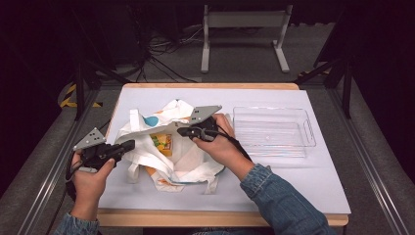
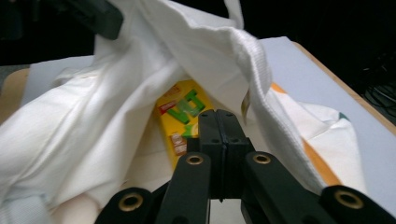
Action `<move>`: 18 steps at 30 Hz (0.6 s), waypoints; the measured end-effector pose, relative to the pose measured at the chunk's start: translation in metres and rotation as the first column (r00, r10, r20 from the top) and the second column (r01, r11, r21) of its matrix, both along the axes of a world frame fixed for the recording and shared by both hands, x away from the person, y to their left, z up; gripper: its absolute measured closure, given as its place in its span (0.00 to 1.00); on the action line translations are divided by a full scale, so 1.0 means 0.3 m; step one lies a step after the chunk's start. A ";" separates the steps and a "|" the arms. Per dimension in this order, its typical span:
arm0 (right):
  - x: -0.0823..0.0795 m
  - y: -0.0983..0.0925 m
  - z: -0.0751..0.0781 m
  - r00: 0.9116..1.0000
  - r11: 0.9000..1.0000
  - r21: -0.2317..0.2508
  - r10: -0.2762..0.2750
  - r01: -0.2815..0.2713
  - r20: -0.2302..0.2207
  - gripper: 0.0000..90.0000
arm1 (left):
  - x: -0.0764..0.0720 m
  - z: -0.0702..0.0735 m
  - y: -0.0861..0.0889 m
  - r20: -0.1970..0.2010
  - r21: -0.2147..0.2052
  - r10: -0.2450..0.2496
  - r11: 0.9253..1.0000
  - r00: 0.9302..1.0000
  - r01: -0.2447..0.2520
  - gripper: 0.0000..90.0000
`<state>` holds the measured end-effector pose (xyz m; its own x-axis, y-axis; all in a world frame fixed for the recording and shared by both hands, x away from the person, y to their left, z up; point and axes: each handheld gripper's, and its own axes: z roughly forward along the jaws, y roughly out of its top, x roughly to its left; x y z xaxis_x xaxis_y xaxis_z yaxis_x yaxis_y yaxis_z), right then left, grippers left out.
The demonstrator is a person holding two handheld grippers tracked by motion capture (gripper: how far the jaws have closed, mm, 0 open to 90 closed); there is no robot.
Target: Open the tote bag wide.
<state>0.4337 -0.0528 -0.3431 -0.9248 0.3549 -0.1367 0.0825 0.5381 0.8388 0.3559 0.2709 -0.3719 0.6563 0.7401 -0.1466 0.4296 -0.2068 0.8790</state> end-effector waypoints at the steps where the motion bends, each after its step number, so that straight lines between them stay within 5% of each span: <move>1: 0.012 0.002 0.001 1.000 1.000 0.004 -0.009 0.009 0.001 1.00 | 0.002 -0.003 0.001 0.000 0.002 0.001 1.000 1.000 -0.001 0.99; 9: 0.110 0.017 0.000 0.990 0.988 0.068 -0.140 0.140 -0.007 1.00 | 0.013 -0.017 -0.002 -0.016 0.012 0.002 1.000 1.000 -0.001 0.99; 18: 0.176 0.034 -0.002 0.977 0.976 0.051 -0.212 0.212 -0.012 1.00 | 0.010 -0.017 0.007 -0.014 0.005 0.005 1.000 1.000 -0.005 0.99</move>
<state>0.4865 -0.0425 -0.3436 -0.8287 0.5494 -0.1072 0.1955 0.4635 0.8643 0.3588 0.2729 -0.3770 0.6504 0.7442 -0.1522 0.4431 -0.2090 0.8718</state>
